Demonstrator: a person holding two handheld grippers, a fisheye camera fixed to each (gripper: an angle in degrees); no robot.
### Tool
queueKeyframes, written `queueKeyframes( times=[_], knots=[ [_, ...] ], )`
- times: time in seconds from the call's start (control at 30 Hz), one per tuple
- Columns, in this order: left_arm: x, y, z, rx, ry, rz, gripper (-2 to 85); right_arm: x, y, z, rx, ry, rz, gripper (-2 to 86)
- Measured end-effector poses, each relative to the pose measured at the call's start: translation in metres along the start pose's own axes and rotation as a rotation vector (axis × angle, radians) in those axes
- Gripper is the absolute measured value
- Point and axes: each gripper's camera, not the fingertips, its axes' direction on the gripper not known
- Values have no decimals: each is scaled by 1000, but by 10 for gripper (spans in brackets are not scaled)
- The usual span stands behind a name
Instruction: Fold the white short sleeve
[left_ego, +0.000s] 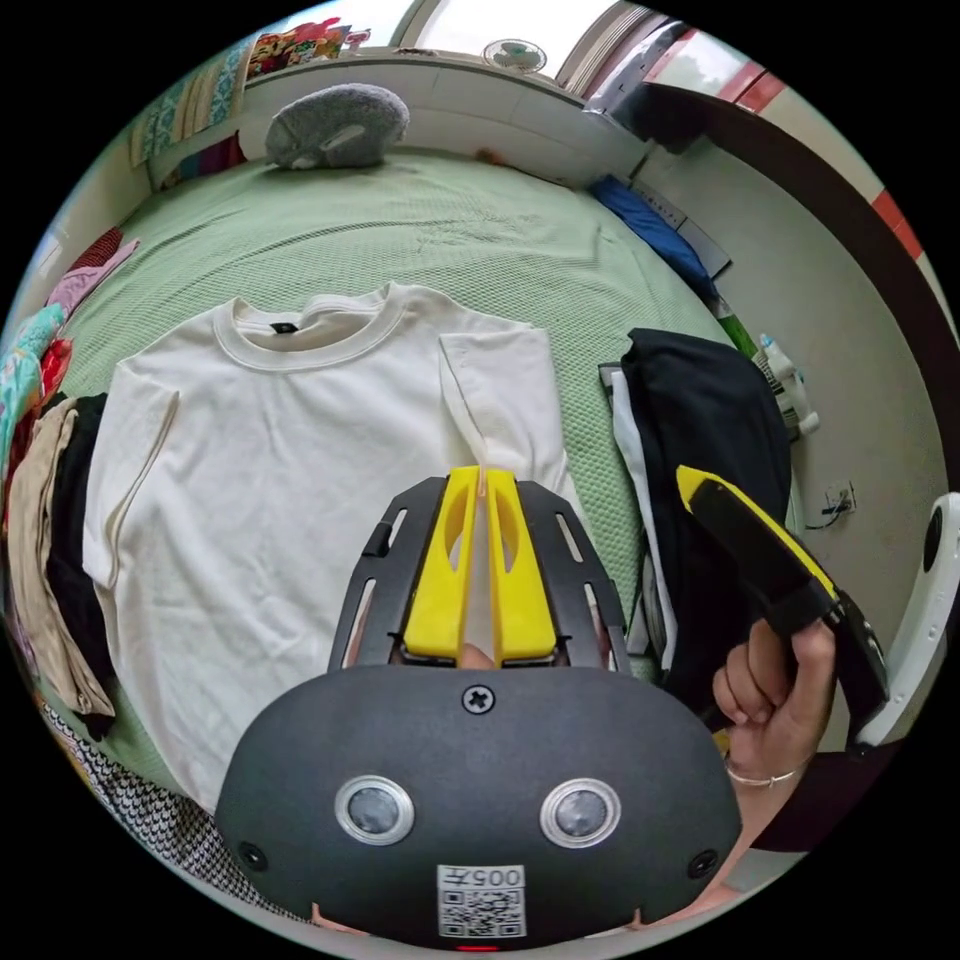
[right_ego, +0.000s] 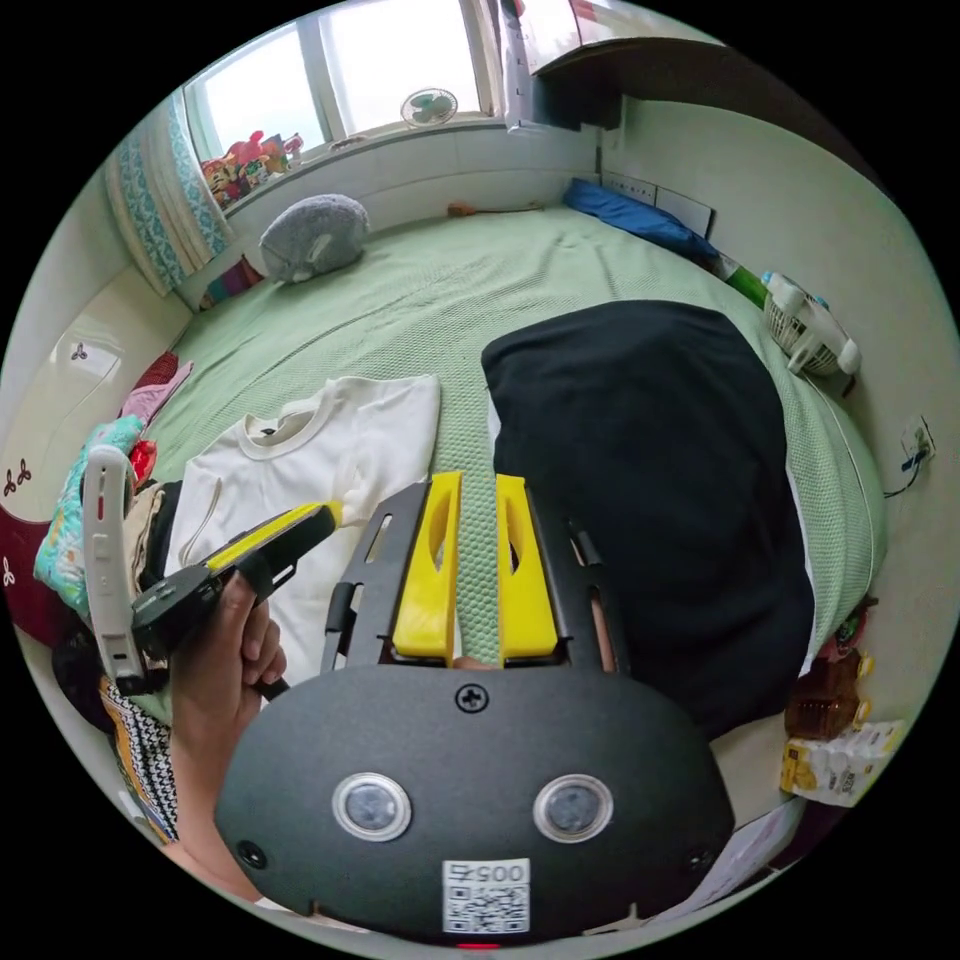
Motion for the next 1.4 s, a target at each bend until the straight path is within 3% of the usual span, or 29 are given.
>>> queueKeyframes(
  times=[0.4, 0.57, 0.63, 0.77, 0.9, 1.0, 1.13, 1.17, 1.3, 1.4],
  knots=[
    [-19, -11, 13, -32, 44, 47, 49, -43, -34, 73, -148, -14, -54, 40],
    [-28, -26, 37, -28, 253, 74, 56, -63, -43, 111, -245, 39, -75, 13],
    [-28, -28, 55, -115, 180, 79, 72, -75, -45, 106, -197, 51, -114, -10],
    [-26, -30, 58, -85, 182, 96, 75, -93, -48, 96, -136, 24, -180, -16],
    [-22, -31, 70, -127, 66, 118, 67, -103, -50, 131, -271, 156, -202, -16],
    [-23, -32, 82, -165, 37, 110, 48, -105, -56, 136, -269, 159, -189, -16],
    [-21, -32, 77, -182, -19, 114, 13, -99, -63, 140, -256, 336, -152, -13],
    [-21, -31, 75, -173, -3, 115, 12, -98, -64, 139, -248, 316, -142, -13],
    [-24, -31, 63, -72, 37, 118, 14, -93, -74, 122, -140, -69, -76, -9],
    [-27, -35, 75, -93, 48, 130, 32, -110, -79, 128, -120, -84, -122, 0]
  ],
)
